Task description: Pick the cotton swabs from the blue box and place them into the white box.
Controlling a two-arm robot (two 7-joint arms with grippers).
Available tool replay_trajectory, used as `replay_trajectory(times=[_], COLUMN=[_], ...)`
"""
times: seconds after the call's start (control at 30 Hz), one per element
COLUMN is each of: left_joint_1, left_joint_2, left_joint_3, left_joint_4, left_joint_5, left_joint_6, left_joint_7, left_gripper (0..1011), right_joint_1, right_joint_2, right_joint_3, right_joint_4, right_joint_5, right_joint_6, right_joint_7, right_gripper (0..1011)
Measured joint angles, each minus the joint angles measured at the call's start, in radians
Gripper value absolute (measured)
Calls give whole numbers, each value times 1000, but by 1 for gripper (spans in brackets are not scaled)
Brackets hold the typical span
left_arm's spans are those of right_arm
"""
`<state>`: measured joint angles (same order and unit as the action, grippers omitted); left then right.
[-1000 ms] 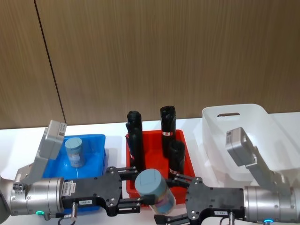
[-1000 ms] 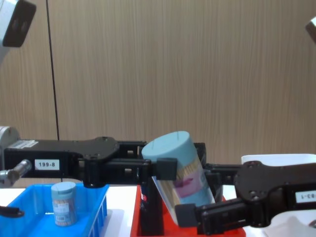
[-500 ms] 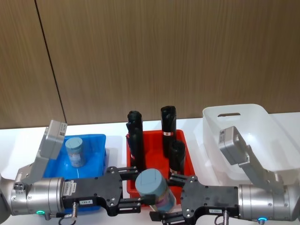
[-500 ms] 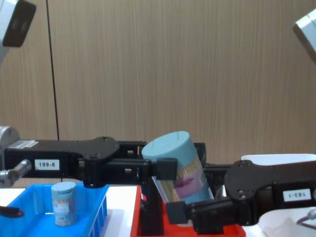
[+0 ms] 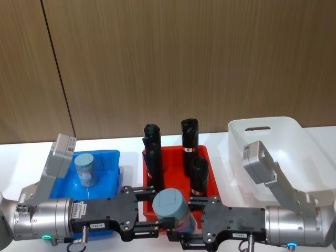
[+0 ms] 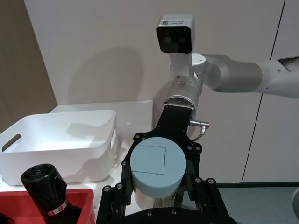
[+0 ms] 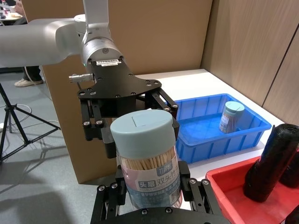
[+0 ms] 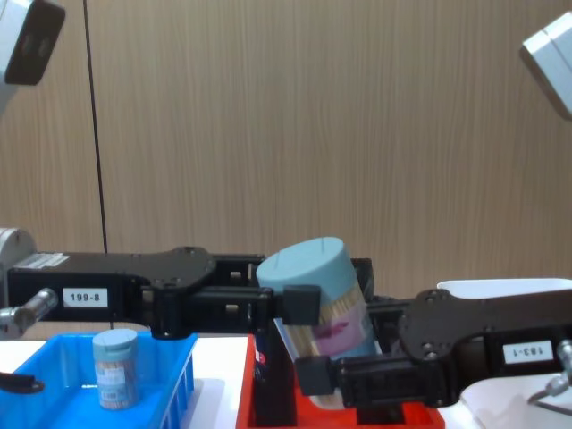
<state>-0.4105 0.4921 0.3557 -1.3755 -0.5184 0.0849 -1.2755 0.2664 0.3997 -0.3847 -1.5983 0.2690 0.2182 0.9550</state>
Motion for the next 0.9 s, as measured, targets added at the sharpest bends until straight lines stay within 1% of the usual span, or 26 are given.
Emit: replay_trajectory(times=[0.17, 0.23, 0.27, 0.33, 0.37, 0.4, 0.43, 0.5, 0.53, 0.6, 0.9], left_joint_1=[0, 0, 0, 0, 0, 0, 0, 0, 0, 0, 0], left_joint_2=[0, 0, 0, 0, 0, 0, 0, 0, 0, 0, 0], left_joint_3=[0, 0, 0, 0, 0, 0, 0, 0, 0, 0, 0], left_joint_4=[0, 0, 0, 0, 0, 0, 0, 0, 0, 0, 0], left_joint_5=[0, 0, 0, 0, 0, 0, 0, 0, 0, 0, 0], left_joint_6=[0, 0, 0, 0, 0, 0, 0, 0, 0, 0, 0], left_joint_7=[0, 0, 0, -1, -1, -1, -1, -1, -1, -1, -1], left_gripper=[660, 702, 754, 788, 839, 839, 876, 908, 955, 1003, 1003], right_joint_1=[1, 2, 2, 2, 2, 3, 3, 3, 3, 3, -3], right_joint_2=[3, 4, 5, 6, 7, 8, 9, 11, 12, 14, 32], right_joint_3=[-3, -3, -4, -4, -5, -5, -5, -6, -6, -7, -2], right_joint_4=[-1, -1, -1, -2, -2, -2, -3, -4, -4, -5, -9], right_joint_5=[2, 5, 7, 8, 9, 9, 11, 13, 15, 17, 42], right_joint_6=[1, 1, 1, 1, 1, 1, 1, 0, 0, -2, -14], right_joint_7=[-2, -5, -6, -8, -9, -9, -9, -10, -10, -12, -28], right_gripper=[650, 650, 650, 650, 650, 650, 650, 650, 650, 650, 650])
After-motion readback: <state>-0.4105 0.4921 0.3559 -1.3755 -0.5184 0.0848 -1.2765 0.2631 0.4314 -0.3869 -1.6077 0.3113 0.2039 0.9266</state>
